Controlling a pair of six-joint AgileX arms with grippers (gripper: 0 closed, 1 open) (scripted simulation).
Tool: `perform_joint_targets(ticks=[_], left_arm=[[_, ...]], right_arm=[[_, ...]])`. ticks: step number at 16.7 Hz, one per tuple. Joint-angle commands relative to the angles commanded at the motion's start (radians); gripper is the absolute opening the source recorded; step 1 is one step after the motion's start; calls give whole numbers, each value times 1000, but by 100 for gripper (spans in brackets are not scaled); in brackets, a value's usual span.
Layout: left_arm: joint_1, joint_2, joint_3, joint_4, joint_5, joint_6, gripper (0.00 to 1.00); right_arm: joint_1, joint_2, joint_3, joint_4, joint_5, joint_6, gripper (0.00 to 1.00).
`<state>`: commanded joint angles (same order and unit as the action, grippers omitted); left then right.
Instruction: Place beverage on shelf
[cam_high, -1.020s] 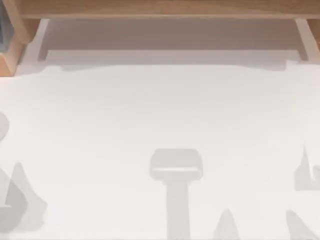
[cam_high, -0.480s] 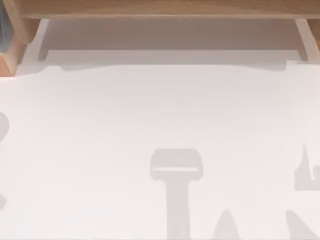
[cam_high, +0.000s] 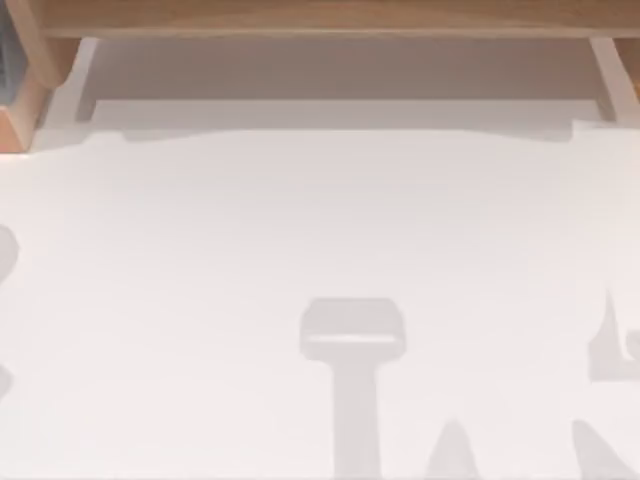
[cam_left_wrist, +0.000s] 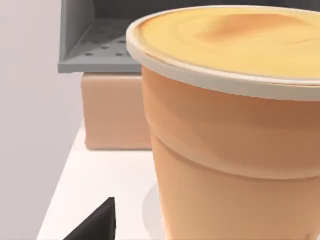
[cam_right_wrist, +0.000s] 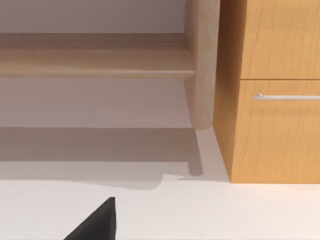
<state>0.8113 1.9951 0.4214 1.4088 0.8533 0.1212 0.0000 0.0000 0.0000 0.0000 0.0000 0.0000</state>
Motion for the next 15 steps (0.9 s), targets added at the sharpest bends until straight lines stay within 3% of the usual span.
perform_joint_targets(ticks=[5, 10, 15], left_arm=[[-133, 91, 150, -36, -129, -29, 100], [-153, 104, 171, -42, -150, -33, 100], [-153, 104, 171, -42, -150, -33, 62]], right_arm=[[0, 0, 0, 0, 0, 0, 100], [0, 0, 0, 0, 0, 0, 100], [0, 0, 0, 0, 0, 0, 100]])
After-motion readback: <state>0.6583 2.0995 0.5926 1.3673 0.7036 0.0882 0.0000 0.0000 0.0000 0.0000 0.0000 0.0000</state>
